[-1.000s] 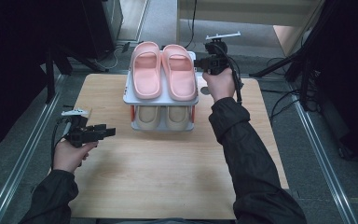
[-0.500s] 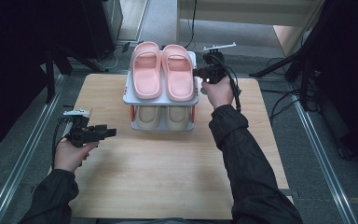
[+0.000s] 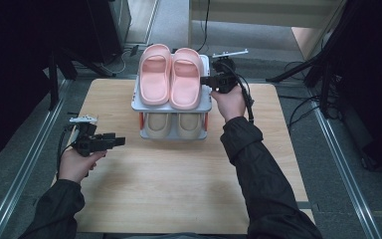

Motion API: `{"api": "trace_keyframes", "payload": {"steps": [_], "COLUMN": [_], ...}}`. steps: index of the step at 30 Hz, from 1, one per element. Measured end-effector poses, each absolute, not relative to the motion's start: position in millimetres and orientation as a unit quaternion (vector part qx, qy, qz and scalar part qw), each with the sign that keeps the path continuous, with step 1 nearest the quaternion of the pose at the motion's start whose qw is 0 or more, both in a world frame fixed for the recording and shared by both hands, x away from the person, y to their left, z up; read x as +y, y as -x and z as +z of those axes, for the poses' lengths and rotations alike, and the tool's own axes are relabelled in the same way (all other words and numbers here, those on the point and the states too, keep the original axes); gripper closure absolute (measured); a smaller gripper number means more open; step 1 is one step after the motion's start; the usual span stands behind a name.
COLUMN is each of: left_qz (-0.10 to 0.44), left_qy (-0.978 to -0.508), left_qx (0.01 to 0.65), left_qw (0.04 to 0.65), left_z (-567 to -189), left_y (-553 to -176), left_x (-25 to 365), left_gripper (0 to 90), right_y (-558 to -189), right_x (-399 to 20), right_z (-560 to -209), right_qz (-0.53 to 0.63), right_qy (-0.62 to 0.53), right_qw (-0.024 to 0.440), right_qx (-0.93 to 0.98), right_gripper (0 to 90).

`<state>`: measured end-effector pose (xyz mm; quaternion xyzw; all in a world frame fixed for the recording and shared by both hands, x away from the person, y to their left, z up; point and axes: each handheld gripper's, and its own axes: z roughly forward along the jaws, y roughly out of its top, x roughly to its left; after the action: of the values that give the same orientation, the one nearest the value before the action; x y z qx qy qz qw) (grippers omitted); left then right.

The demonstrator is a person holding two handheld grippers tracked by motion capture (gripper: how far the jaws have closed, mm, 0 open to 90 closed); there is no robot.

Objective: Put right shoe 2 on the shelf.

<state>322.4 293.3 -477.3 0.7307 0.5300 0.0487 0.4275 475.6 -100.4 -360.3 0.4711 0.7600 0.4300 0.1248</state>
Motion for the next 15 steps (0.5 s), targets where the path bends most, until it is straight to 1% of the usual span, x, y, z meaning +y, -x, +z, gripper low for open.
{"api": "trace_keyframes", "payload": {"steps": [10, 12, 15], "left_qz": [0.045, 0.045, 0.044], "left_qy": [-0.736, -0.737, -0.739], "left_qx": [0.525, 0.524, 0.523], "left_qw": [0.425, 0.425, 0.422], "left_z": [-478.0, -478.0, -478.0], "left_y": [-325.8, -326.4, -327.7], "left_x": [289.2, 288.4, 287.2], "left_gripper": [40.2, 40.2, 40.1], "right_y": [-462.1, -458.4, -447.8], "right_x": [-115.1, -117.6, -123.0], "right_z": [-360.4, -360.9, -359.7], "right_qz": [0.442, 0.445, 0.456], "right_qy": [-0.464, -0.462, -0.454], "right_qw": [0.13, 0.119, 0.116], "right_qx": [0.757, 0.758, 0.757], "right_gripper": [85.3, 84.9, 84.0]}}
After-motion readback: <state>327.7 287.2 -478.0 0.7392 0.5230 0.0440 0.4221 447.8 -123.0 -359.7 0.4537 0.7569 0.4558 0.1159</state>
